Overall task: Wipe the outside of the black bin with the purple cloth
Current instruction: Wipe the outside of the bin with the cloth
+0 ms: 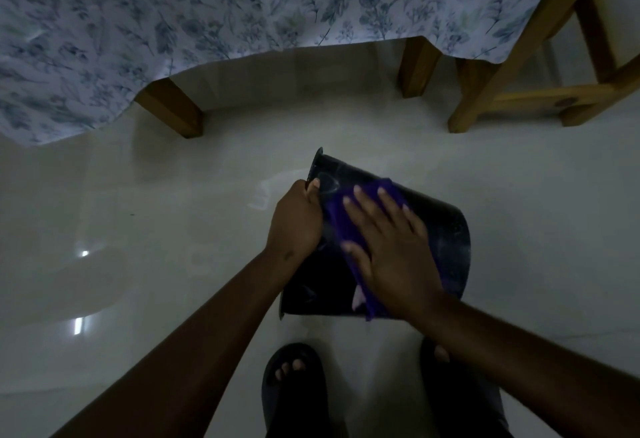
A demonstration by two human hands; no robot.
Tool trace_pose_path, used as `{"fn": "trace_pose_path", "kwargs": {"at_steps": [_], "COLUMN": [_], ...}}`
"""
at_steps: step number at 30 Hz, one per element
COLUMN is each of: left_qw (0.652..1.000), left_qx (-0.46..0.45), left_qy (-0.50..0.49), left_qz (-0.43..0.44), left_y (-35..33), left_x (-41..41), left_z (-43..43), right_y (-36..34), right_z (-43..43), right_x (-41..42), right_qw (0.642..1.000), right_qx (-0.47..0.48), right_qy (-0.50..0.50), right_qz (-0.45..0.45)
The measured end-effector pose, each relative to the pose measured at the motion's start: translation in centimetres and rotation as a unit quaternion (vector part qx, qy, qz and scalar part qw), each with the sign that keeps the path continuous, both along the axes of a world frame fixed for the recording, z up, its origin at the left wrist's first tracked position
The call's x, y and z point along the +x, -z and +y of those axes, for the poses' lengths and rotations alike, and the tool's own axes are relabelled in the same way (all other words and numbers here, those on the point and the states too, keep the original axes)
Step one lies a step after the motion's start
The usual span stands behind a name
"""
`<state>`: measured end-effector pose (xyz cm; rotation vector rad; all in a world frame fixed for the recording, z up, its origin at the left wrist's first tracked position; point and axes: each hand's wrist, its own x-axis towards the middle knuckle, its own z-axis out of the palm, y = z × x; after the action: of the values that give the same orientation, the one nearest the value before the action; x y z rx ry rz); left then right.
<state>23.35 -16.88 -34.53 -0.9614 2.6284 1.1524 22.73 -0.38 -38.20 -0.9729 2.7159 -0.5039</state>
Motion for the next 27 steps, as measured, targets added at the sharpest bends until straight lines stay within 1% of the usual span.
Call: {"fn": "trace_pose_path", "kwargs": {"at_steps": [2, 5, 7, 10, 12, 13, 15, 17, 18, 19, 21, 23, 25, 27], "left_qw": [1.000, 1.000, 1.000, 1.000, 1.000, 1.000, 0.999, 0.992, 0.988, 0.987, 0.993, 0.998, 0.999, 0.999], "left_qx": [0.007, -0.003, 0.000, -0.003, -0.014, -0.009, 0.042, 0.126, 0.151, 0.153, 0.108, 0.056, 0.039, 0.033], "left_qy": [0.001, 0.002, -0.007, -0.008, 0.004, 0.007, 0.003, -0.015, -0.021, -0.019, -0.007, -0.007, -0.007, -0.005], "left_qz": [-0.008, -0.016, -0.020, -0.013, -0.002, 0.000, 0.008, 0.023, 0.032, 0.041, 0.045, 0.036, 0.027, 0.030], "left_y": [-0.2, -0.4, -0.4, 0.0, 0.0, -0.2, -0.6, -0.8, -0.7, -0.7, -0.5, -0.3, -0.2, -0.2], "left_x": [0.2, 0.3, 0.1, 0.3, 0.4, 0.4, 0.3, 1.2, 2.0, 2.9, 4.1, 3.7, 2.2, 1.2], "left_z": [0.1, 0.3, 0.2, 0.0, 0.0, 0.1, 0.1, 0.1, 0.2, 0.3, 0.6, 0.4, 0.0, -0.1], "right_y": [0.1, 0.7, 0.6, -0.2, -0.1, -0.1, -0.1, 0.0, 0.1, 0.3, 0.8, 1.1, 0.8, 0.1], "right_z": [-1.4, -1.4, -0.5, 1.6, 2.0, 1.8, 0.9, 0.2, 0.1, 0.1, 0.1, 0.6, 1.6, 2.4], "right_x": [-3.8, -6.3, -4.1, 1.4, 1.7, 0.8, -1.4, -3.8, -4.8, -5.7, -6.9, -6.3, -3.7, -0.1], "right_qw": [0.998, 0.995, 0.998, 0.999, 0.998, 0.999, 1.000, 0.998, 0.998, 0.997, 0.994, 0.994, 0.998, 1.000], "right_qx": [-0.001, 0.000, 0.008, 0.029, 0.020, 0.020, 0.014, -0.005, -0.006, 0.001, 0.009, 0.001, -0.005, 0.001], "right_qy": [0.051, 0.059, 0.041, -0.036, -0.056, -0.050, -0.003, 0.037, 0.043, 0.046, 0.049, 0.048, 0.033, -0.005], "right_qz": [-0.042, -0.077, -0.052, -0.005, 0.006, 0.005, -0.015, -0.046, -0.055, -0.064, -0.096, -0.102, -0.058, -0.026]}}
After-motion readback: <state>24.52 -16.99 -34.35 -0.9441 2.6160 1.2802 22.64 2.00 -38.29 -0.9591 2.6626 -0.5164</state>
